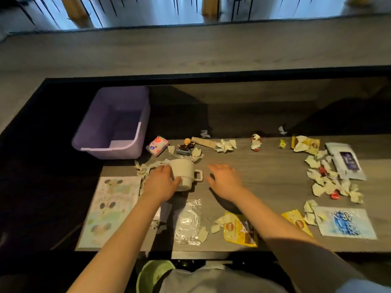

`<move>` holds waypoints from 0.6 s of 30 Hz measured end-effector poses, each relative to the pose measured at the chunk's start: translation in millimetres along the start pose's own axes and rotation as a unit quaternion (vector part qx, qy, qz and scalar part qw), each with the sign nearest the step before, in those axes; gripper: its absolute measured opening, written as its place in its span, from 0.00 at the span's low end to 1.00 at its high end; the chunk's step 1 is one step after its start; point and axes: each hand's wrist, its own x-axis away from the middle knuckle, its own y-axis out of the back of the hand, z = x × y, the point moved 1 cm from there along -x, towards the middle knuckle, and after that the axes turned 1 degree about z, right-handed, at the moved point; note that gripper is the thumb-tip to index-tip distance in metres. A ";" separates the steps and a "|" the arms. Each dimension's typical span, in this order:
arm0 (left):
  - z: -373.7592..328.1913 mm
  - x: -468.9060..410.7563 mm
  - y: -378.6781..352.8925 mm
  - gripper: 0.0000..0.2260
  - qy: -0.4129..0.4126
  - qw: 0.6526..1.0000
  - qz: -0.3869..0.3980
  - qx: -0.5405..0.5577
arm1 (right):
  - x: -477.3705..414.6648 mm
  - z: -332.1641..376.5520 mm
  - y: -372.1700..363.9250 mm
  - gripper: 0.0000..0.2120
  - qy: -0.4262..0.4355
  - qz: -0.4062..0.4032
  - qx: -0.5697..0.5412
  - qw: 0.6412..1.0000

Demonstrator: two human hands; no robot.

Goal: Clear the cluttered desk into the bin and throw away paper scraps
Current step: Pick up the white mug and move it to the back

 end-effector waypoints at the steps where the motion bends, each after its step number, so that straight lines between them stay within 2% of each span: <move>1: 2.2 -3.3 -2.6 0.22 0.019 1.000 0.020 0.011 | -4.3 1.0 -4.6 0.22 -0.003 0.021 -0.004 1.000; 4: 10.1 -9.4 -4.6 0.26 0.059 0.994 0.071 0.056 | -18.9 9.6 -16.0 0.23 -0.022 0.082 -0.042 0.996; 7: 19.4 -16.3 -5.3 0.27 0.080 0.978 0.116 0.154 | -32.1 23.8 -21.1 0.25 -0.049 0.124 -0.115 0.984; 10: 22.6 -21.4 -7.3 0.28 0.089 0.959 0.127 0.237 | -38.6 31.5 -21.7 0.26 -0.071 0.125 -0.159 0.977; 12: 20.8 -22.8 -7.1 0.25 0.102 0.945 0.127 0.283 | -42.7 35.0 -21.1 0.24 -0.080 0.125 -0.163 0.975; 18: 23.9 -26.7 -6.0 0.23 0.121 0.924 0.150 0.331 | -48.2 41.8 -21.7 0.20 -0.131 0.118 -0.286 0.942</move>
